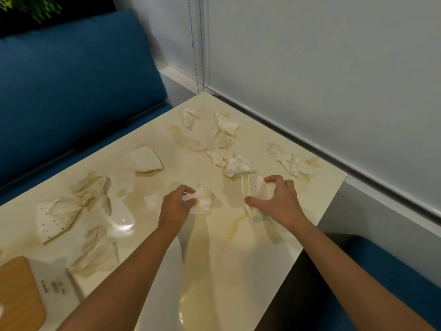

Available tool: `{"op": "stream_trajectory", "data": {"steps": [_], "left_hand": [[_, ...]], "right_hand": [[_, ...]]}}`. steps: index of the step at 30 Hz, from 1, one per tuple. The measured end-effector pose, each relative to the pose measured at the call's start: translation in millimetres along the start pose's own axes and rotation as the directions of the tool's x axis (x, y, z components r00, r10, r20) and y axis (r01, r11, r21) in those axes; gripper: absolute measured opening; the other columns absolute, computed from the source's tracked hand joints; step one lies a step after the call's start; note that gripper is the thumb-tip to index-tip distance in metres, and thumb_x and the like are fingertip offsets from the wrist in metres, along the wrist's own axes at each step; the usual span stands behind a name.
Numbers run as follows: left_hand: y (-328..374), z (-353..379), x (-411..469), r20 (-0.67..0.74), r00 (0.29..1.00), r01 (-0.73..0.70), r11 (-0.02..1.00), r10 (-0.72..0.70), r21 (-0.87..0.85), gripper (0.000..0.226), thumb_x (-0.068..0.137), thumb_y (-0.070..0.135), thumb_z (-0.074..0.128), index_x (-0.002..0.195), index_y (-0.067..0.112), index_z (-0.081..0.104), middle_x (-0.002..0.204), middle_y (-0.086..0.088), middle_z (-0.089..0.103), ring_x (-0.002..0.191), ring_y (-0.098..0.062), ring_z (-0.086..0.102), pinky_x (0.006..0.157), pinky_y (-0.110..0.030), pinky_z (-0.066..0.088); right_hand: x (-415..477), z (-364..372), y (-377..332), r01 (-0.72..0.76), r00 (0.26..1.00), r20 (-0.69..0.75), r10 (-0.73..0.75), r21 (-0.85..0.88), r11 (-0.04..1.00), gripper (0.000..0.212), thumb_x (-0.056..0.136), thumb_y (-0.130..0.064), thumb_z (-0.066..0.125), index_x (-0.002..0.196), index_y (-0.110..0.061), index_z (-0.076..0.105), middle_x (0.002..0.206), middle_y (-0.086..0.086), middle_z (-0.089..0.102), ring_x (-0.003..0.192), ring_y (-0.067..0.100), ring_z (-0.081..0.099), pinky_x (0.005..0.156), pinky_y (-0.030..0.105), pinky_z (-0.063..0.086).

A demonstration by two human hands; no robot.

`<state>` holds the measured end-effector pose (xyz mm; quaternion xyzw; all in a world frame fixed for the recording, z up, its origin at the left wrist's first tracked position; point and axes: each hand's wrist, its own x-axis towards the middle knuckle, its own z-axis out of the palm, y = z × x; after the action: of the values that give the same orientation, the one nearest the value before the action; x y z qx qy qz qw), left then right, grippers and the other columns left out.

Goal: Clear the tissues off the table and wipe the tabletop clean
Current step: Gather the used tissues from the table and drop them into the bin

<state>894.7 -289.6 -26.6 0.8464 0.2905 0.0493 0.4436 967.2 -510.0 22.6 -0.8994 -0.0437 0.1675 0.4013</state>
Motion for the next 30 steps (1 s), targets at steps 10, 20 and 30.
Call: {"op": "stream_trajectory", "data": {"steps": [10,20,30], "left_hand": [[-26,-26,-106,0.198,0.967,-0.151,0.986,0.161,-0.064,0.017,0.082,0.008,0.067,0.099,0.011,0.065,0.078,0.003,0.05,0.077,-0.013,0.049,0.056,-0.007,0.035],[-31,-9,-238,0.48,0.823,-0.278,0.953,0.302,-0.123,0.019,0.084,0.012,0.066,0.103,0.011,0.063,0.099,-0.002,0.059,0.09,-0.016,0.055,0.07,-0.018,0.041],[-12,41,-360,0.791,0.465,-0.519,0.846,0.398,-0.121,0.021,0.086,0.015,0.064,0.106,0.014,0.063,0.101,0.006,0.053,0.093,-0.011,0.05,0.065,-0.011,0.039]], "right_hand": [[-147,46,37,-0.13,0.981,-0.146,0.13,0.005,0.991,0.068,0.068,-0.042,0.077,0.123,-0.023,0.041,0.114,-0.002,0.03,0.12,0.019,0.036,0.087,0.027,0.037],[-333,57,93,-0.308,0.894,-0.339,0.293,0.01,0.951,0.074,0.065,-0.047,0.077,0.126,-0.025,0.04,0.111,-0.006,0.029,0.115,0.016,0.033,0.09,0.034,0.043],[-520,47,177,-0.566,0.586,-0.52,0.621,0.286,0.773,0.072,0.061,-0.043,0.081,0.121,-0.024,0.046,0.112,-0.002,0.034,0.113,0.022,0.042,0.096,0.036,0.04]]}}
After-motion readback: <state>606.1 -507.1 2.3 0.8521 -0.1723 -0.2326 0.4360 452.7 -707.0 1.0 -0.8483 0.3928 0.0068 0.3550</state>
